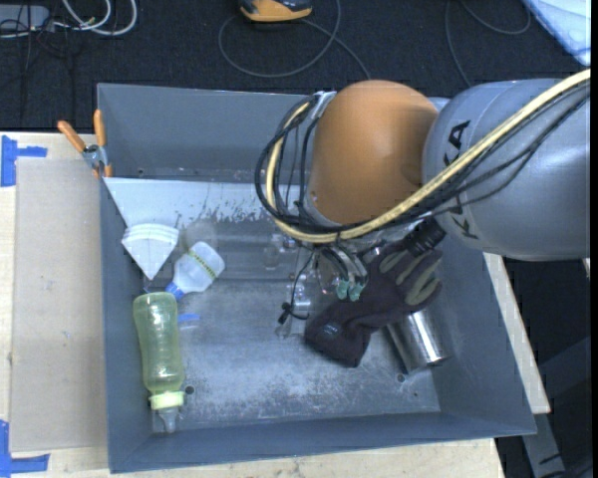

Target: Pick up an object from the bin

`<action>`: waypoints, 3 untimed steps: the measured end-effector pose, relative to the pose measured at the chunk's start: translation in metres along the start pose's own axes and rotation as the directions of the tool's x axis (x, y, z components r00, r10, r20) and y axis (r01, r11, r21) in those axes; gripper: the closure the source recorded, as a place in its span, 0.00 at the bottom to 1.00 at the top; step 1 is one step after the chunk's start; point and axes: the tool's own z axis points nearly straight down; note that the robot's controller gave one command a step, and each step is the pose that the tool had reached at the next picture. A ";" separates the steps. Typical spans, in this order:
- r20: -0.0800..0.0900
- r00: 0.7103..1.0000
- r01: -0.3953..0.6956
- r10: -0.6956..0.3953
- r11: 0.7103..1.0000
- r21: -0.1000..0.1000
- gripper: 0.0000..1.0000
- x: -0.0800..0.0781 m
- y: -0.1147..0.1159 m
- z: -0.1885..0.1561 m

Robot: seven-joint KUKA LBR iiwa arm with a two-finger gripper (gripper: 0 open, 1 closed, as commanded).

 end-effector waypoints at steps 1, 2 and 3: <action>0.008 1.000 -0.003 0.003 1.000 -0.001 0.00 -0.001 -0.001 -0.005; 0.007 0.995 -0.104 0.104 0.995 -0.003 0.00 0.013 -0.019 0.007; -0.002 0.984 -0.180 0.180 0.984 0.001 0.00 0.021 -0.033 0.013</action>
Offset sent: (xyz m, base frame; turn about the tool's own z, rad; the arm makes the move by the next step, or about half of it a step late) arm -0.0354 -0.0528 -0.0251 0.2610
